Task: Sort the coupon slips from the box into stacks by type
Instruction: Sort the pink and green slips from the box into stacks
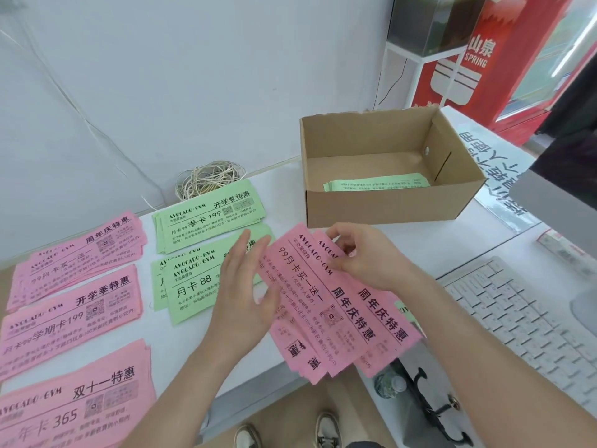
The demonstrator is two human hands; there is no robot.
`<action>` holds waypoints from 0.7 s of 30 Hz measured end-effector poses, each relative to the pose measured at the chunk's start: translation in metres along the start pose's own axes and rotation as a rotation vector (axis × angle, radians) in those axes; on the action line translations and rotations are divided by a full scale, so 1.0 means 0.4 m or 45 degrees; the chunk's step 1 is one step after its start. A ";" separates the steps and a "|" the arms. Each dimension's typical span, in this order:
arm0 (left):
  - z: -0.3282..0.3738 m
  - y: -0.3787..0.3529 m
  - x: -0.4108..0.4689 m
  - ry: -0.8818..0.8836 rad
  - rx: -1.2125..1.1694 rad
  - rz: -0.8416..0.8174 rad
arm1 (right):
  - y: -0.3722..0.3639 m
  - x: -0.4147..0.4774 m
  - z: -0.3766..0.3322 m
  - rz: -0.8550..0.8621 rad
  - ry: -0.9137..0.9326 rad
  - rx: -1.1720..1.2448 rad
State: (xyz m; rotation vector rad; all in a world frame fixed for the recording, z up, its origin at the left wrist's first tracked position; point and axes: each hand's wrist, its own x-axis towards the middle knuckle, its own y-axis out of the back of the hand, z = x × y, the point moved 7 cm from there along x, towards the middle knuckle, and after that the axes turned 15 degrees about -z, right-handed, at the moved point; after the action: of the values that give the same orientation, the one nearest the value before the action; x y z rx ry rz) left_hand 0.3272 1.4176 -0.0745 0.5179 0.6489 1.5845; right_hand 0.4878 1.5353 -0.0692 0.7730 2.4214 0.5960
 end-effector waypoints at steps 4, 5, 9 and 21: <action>0.038 -0.002 0.065 0.143 -0.101 -0.127 | 0.014 -0.010 -0.036 -0.031 0.107 -0.055; 0.042 -0.016 0.078 0.187 -0.084 -0.172 | 0.011 -0.010 -0.043 -0.034 0.129 -0.049; 0.031 -0.017 0.089 0.331 -0.233 -0.058 | 0.014 -0.025 -0.024 -0.129 0.083 0.087; 0.041 -0.197 0.015 0.081 0.733 -0.719 | 0.211 -0.186 0.216 0.494 -0.460 -0.056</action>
State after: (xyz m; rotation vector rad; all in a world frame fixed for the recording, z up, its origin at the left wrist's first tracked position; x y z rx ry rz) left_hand 0.3958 1.4296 -0.1157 0.6338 1.1943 0.8726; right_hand 0.6247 1.5724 -0.0639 1.2298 1.9361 0.5911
